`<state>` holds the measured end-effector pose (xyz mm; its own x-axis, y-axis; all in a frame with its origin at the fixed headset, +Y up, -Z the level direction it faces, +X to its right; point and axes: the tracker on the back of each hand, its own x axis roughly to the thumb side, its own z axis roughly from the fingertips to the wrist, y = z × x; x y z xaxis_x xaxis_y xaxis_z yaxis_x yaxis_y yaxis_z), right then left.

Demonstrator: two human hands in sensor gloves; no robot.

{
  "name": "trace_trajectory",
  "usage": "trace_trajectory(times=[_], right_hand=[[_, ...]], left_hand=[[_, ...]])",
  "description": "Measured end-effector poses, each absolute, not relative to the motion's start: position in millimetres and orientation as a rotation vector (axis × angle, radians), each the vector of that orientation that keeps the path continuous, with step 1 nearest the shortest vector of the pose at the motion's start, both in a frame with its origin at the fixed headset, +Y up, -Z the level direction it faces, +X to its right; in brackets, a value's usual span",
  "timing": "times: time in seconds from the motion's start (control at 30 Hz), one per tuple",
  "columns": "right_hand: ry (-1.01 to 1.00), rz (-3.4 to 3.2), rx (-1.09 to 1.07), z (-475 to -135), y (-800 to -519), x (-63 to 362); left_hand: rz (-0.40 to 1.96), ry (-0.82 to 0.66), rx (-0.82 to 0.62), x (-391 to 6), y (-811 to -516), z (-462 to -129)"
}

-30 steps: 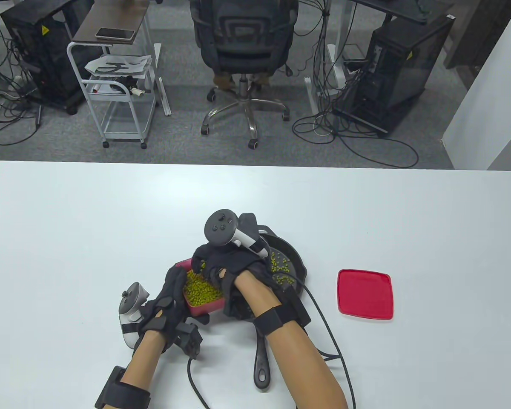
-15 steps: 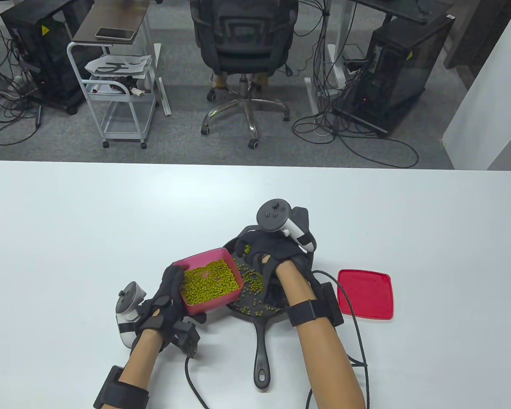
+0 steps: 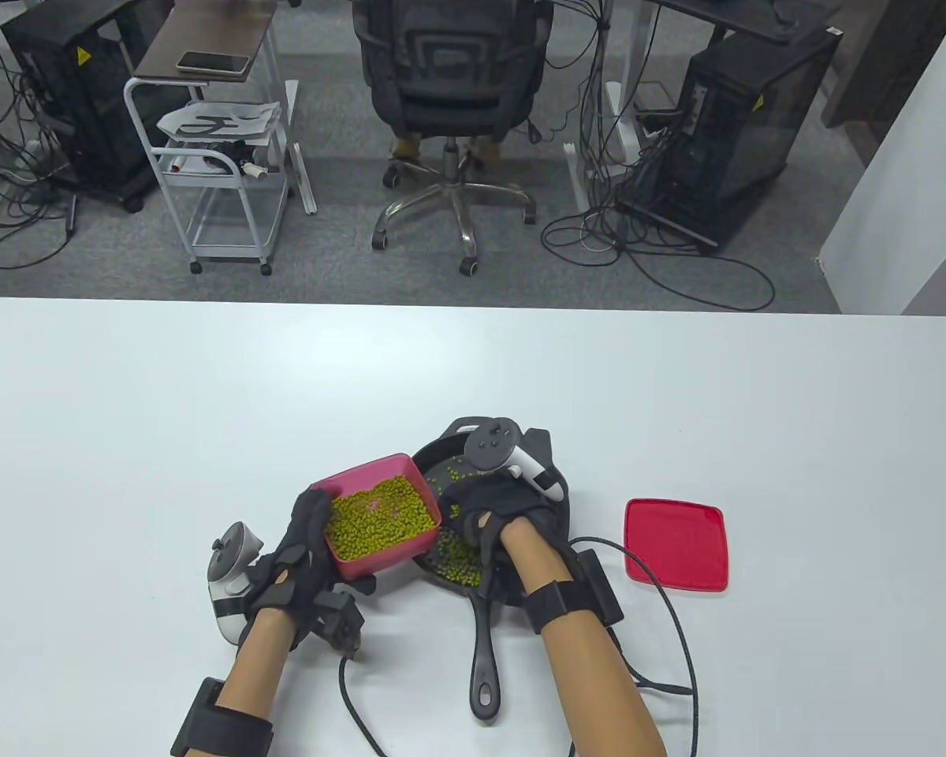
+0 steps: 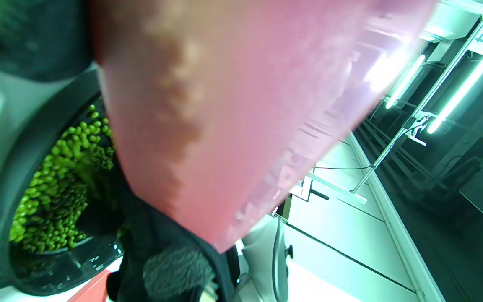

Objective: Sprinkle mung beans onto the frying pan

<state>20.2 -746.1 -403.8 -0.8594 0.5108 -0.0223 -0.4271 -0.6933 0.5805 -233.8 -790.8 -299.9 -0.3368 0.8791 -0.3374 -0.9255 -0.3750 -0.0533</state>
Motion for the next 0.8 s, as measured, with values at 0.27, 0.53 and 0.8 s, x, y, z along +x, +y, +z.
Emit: trace_trajectory(times=[0.27, 0.53, 0.8], right_hand=[[0.616, 2.450, 0.085, -430.8, -737.7, 8.3], [0.592, 2.470, 0.022, -441.3, -729.2, 28.9], [0.629, 2.314, 0.040, -429.6, -717.3, 55.1]], left_hand=[[1.955, 0.181, -0.356, -240.7, -789.0, -301.1], [1.962, 0.188, -0.351, -242.0, -788.2, -301.8], [1.951, 0.188, -0.346, -242.6, -788.8, -302.2]])
